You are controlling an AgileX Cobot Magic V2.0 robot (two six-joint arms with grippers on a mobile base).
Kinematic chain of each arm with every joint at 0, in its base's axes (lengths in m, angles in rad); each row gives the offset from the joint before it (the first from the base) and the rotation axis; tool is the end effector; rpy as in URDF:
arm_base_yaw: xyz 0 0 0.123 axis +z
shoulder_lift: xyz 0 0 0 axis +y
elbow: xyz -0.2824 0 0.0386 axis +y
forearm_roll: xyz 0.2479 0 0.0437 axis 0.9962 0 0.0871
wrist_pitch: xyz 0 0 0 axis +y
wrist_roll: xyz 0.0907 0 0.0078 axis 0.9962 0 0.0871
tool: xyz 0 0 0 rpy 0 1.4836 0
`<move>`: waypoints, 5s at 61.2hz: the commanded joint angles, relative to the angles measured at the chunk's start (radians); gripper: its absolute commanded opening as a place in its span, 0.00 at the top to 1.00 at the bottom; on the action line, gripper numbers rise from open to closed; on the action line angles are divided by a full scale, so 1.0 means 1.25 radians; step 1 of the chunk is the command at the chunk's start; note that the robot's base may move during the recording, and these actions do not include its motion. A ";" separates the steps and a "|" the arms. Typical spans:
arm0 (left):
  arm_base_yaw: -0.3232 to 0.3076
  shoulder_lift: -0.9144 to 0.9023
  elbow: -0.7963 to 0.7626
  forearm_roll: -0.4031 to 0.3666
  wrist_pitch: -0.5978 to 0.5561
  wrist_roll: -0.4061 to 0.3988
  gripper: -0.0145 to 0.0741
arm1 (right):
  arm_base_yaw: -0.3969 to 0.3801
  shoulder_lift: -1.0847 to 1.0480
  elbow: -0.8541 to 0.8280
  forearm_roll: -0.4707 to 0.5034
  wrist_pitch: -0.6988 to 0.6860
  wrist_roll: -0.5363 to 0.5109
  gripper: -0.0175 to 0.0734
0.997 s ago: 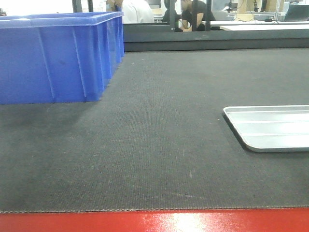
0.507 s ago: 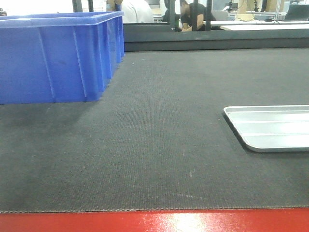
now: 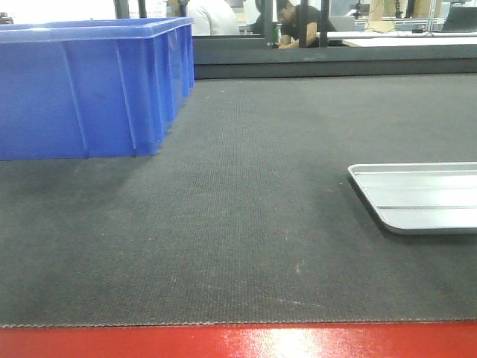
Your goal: Grab orange capacitor from left shelf to right conveyor
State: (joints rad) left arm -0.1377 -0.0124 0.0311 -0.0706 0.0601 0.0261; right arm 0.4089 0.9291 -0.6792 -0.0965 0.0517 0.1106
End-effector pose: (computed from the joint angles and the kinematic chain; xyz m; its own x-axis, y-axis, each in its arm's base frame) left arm 0.0563 -0.0082 0.1978 0.0022 -0.0451 -0.9990 0.1417 0.9889 -0.0443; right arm 0.1854 0.0798 0.3339 -0.2006 -0.0714 -0.9771 -0.3903 0.9206 0.0128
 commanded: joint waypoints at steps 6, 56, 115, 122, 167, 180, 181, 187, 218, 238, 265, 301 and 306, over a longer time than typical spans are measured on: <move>-0.004 -0.008 -0.004 -0.003 -0.073 -0.001 0.98 | -0.093 0.080 -0.022 -0.043 -0.181 -0.005 0.72; -0.004 -0.008 -0.004 -0.003 -0.073 -0.001 0.98 | -0.330 0.330 0.371 -0.088 -0.865 -0.005 0.72; -0.004 -0.008 -0.004 -0.003 -0.073 -0.001 0.98 | -0.334 0.619 0.325 -0.088 -1.072 -0.005 0.11; -0.004 -0.008 -0.004 -0.003 -0.073 -0.001 0.98 | -0.334 0.582 0.327 -0.088 -1.044 -0.005 0.11; -0.004 -0.008 -0.004 -0.003 -0.073 -0.001 0.98 | -0.329 -0.088 0.368 -0.190 -0.381 0.150 0.43; -0.004 -0.008 -0.004 -0.003 -0.073 -0.001 0.98 | -0.329 -0.254 0.346 -0.190 -0.194 0.209 0.75; -0.004 -0.008 -0.004 -0.003 -0.073 -0.001 0.98 | -0.329 -0.261 0.340 -0.190 -0.179 0.216 0.75; -0.004 -0.008 -0.004 -0.003 -0.073 -0.001 0.98 | -0.329 -0.297 0.292 -0.190 -0.061 0.241 0.74; -0.004 -0.008 -0.004 -0.003 -0.073 -0.001 0.98 | -0.329 -0.311 0.169 -0.189 0.110 0.241 0.74; -0.004 -0.008 -0.004 -0.003 -0.073 -0.001 0.98 | -0.330 -0.311 0.170 -0.193 0.089 0.241 0.74; -0.004 -0.008 -0.004 -0.003 -0.073 -0.001 0.98 | -0.330 -0.440 0.227 0.197 0.055 -0.181 0.74; -0.004 -0.008 -0.004 -0.003 -0.073 -0.001 0.98 | -0.334 -0.752 0.540 0.176 0.013 -0.177 0.74; -0.004 -0.008 -0.004 -0.003 -0.073 -0.001 0.98 | -0.334 -0.763 0.563 0.176 -0.027 -0.155 0.74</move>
State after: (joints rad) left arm -0.1377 -0.0124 0.0311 -0.0706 0.0601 0.0261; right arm -0.0026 -0.0073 0.0234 0.1342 0.1595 -0.1001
